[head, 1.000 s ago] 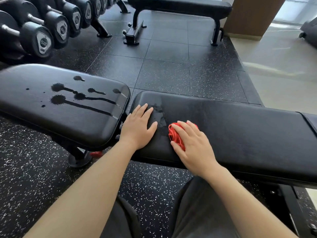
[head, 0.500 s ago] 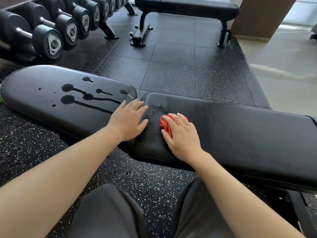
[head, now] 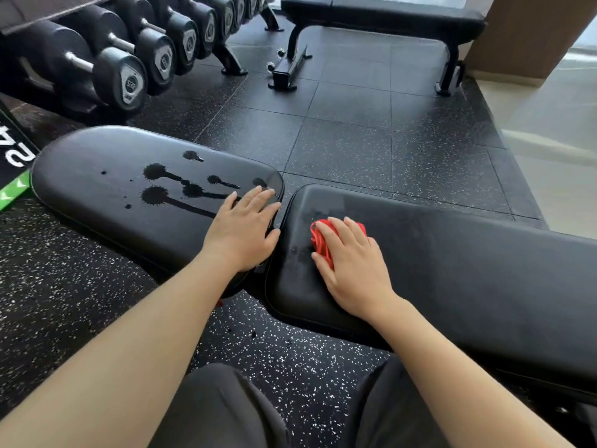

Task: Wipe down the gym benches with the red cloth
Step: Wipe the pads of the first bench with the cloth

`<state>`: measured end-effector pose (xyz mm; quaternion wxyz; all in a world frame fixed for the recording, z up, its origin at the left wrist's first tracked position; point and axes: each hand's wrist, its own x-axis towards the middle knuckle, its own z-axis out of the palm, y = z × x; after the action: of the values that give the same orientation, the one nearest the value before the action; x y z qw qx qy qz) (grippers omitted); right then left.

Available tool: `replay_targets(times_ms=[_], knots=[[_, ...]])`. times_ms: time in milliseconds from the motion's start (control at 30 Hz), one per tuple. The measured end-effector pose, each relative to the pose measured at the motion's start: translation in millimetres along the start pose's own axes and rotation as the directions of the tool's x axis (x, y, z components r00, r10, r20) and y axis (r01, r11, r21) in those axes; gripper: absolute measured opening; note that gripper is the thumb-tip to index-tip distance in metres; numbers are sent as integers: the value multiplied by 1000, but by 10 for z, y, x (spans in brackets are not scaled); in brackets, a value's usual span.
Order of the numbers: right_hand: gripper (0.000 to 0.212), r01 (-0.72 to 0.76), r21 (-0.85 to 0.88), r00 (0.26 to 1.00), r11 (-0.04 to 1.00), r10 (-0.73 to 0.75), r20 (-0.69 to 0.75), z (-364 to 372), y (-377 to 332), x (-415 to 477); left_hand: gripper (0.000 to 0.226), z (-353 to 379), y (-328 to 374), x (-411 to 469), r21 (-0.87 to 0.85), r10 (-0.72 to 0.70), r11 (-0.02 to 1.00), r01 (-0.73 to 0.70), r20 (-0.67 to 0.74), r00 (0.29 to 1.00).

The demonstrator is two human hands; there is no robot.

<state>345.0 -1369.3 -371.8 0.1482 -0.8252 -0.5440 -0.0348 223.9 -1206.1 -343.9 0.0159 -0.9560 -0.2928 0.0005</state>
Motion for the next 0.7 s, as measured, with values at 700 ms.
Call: replay_targets(times_ms=[700], knots=[[59, 59, 43, 998, 997, -58, -25, 125, 47, 576, 58, 36, -28, 38, -37, -48, 998, 46, -63, 997]])
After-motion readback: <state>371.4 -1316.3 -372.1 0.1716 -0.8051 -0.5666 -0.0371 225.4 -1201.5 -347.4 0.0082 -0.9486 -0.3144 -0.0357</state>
